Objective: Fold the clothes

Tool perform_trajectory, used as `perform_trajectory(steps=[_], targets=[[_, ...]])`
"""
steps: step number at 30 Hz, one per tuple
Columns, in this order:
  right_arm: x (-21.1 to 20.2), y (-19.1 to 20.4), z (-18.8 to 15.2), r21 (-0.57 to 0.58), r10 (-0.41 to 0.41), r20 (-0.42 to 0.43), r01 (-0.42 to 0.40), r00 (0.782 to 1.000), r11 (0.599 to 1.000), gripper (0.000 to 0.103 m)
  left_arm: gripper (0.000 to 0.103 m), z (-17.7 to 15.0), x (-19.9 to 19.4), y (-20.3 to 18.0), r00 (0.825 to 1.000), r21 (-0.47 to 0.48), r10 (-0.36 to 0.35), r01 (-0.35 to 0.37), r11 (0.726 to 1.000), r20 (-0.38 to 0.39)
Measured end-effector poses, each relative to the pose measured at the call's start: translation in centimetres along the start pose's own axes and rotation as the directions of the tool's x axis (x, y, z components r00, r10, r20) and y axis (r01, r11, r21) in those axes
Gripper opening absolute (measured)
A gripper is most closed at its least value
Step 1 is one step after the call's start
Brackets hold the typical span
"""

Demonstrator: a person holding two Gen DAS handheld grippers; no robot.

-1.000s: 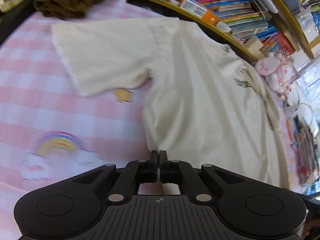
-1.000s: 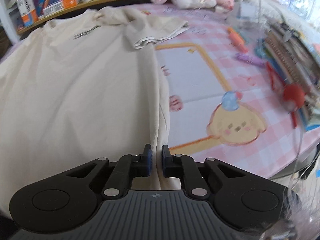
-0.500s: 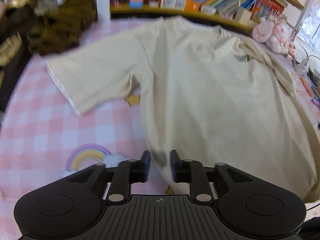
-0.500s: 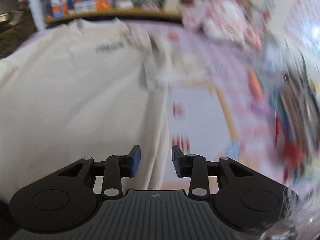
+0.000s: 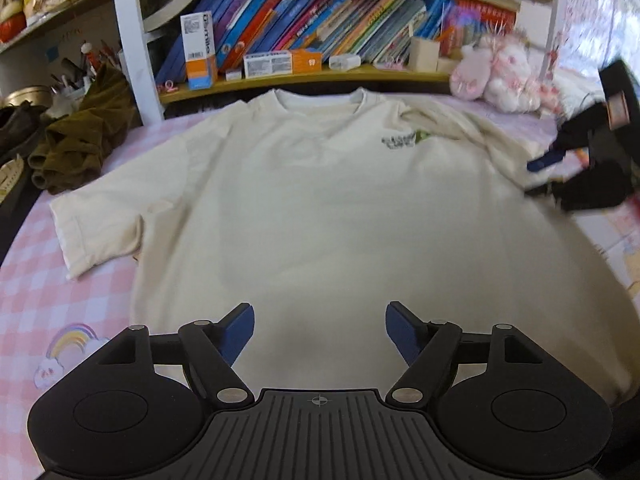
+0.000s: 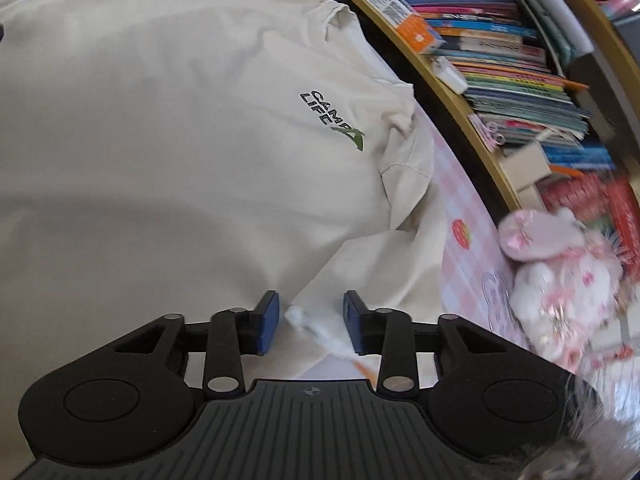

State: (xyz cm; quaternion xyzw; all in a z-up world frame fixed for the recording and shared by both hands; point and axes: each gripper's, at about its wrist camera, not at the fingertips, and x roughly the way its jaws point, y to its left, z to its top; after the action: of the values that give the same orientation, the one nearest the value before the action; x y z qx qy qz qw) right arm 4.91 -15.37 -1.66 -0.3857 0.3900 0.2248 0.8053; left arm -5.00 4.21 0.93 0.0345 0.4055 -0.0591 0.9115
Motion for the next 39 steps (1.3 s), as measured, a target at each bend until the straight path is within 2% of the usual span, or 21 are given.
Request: perform_trajectory(steps=[1,3,5,7,9,10,12,13,14,15,16,17,19,23,27,28,29,31,32,36,39], targets=[[0.1,-1.0,-0.1,0.036,0.025,0.011,-0.025,1.000,0.999,0.006,0.074,-0.2,0.4,-0.6,1.000,-0.004,0.019,-0.019,1.000,-0.015],[0.1,-3.2,-0.2,0.124,0.076,0.042,-0.080,0.996,0.989,0.006,0.074,-0.4,0.6,-1.4,0.998,-0.015,0.050,-0.050,0.999,-0.038],[-0.6,-8.4,-1.0,0.286,-0.009,0.073,-0.013,0.997,0.958,0.005,0.074,-0.7,0.5,-2.0,0.996,-0.026,0.076,-0.078,0.997,-0.053],[-1.4,-13.7,-1.8,0.446,-0.104,0.087,0.055,0.991,0.893,0.005,0.074,-0.9,0.1,-2.4,0.994,-0.029,0.098,-0.100,0.995,-0.054],[-2.1,-19.0,-2.7,0.593,-0.200,0.084,0.112,0.976,0.797,0.006,0.074,-1.1,-0.3,-2.8,0.992,-0.038,0.115,-0.117,0.992,-0.060],[-1.7,-21.2,-3.4,0.641,-0.237,0.034,0.161,0.971,0.751,0.006,0.074,-1.2,-0.4,-3.0,0.990,-0.040,0.122,-0.125,0.991,-0.065],[0.4,-23.1,-4.7,0.643,-0.215,-0.081,0.216,0.973,0.735,0.008,0.074,-1.2,-0.6,-3.4,0.989,-0.039,0.131,-0.134,0.990,-0.075],[1.5,-24.0,-5.3,0.639,-0.201,-0.138,0.242,0.970,0.730,0.016,0.075,-1.2,-0.7,-3.5,0.988,-0.036,0.135,-0.138,0.990,-0.079],[1.8,-23.9,-5.6,0.619,-0.206,-0.151,0.255,0.967,0.743,0.033,0.075,-1.2,-0.8,-3.7,0.987,-0.037,0.139,-0.142,0.989,-0.081],[1.9,-23.6,-5.9,0.596,-0.213,-0.158,0.265,0.964,0.758,0.041,0.075,-1.2,-0.9,-3.7,0.986,-0.039,0.144,-0.147,0.988,-0.083],[1.6,-23.1,-6.2,0.595,-0.194,-0.123,0.229,0.973,0.771,0.046,0.075,-1.2,-0.8,-3.7,0.985,-0.044,0.146,-0.150,0.988,-0.087],[1.2,-22.6,-6.5,0.594,-0.171,-0.082,0.186,0.982,0.782,0.046,0.075,-1.2,-0.7,-3.7,0.985,-0.050,0.148,-0.153,0.987,-0.093],[1.1,-21.7,-7.0,0.600,-0.122,-0.058,0.133,0.991,0.789,0.046,0.075,-1.1,-0.5,-3.6,0.983,-0.060,0.150,-0.157,0.986,-0.108],[2.0,-19.8,-7.6,0.671,-0.015,-0.082,0.067,0.996,0.738,0.046,0.075,-1.0,-0.2,-3.3,0.979,-0.070,0.162,-0.171,0.983,-0.124],[3.2,-18.4,-9.7,0.847,0.092,-0.060,0.002,0.994,0.531,0.044,0.075,-1.0,0.0,-3.0,0.976,-0.082,0.168,-0.180,0.980,-0.136],[3.5,-18.0,-9.9,0.861,0.099,-0.066,0.007,0.993,0.508,0.037,0.075,-1.1,0.1,-2.9,0.976,-0.085,0.168,-0.181,0.980,-0.140],[3.5,-17.5,-9.8,0.860,0.080,-0.067,0.017,0.995,0.510,0.027,0.075,-1.0,0.1,-2.8,0.975,-0.087,0.169,-0.182,0.979,-0.142],[3.2,-16.6,-9.3,0.834,0.095,-0.062,-0.001,0.994,0.551,0.023,0.075,-0.8,0.1,-2.7,0.976,-0.089,0.170,-0.183,0.979,-0.139],[2.9,-16.3,-9.0,0.820,0.112,-0.066,-0.010,0.991,0.573,0.017,0.075,-0.8,0.0,-2.7,0.977,-0.087,0.170,-0.183,0.979,-0.132],[-0.4,-16.3,-9.9,0.811,0.148,-0.049,-0.048,0.988,0.584,0.015,0.075,-0.8,-0.5,-2.8,0.979,-0.093,0.171,-0.181,0.979,-0.110],[0.4,-15.8,-10.4,0.794,0.247,-0.091,-0.079,0.965,0.602,0.020,0.075,-1.0,-0.3,-2.8,0.980,-0.102,0.158,-0.170,0.980,-0.121]])
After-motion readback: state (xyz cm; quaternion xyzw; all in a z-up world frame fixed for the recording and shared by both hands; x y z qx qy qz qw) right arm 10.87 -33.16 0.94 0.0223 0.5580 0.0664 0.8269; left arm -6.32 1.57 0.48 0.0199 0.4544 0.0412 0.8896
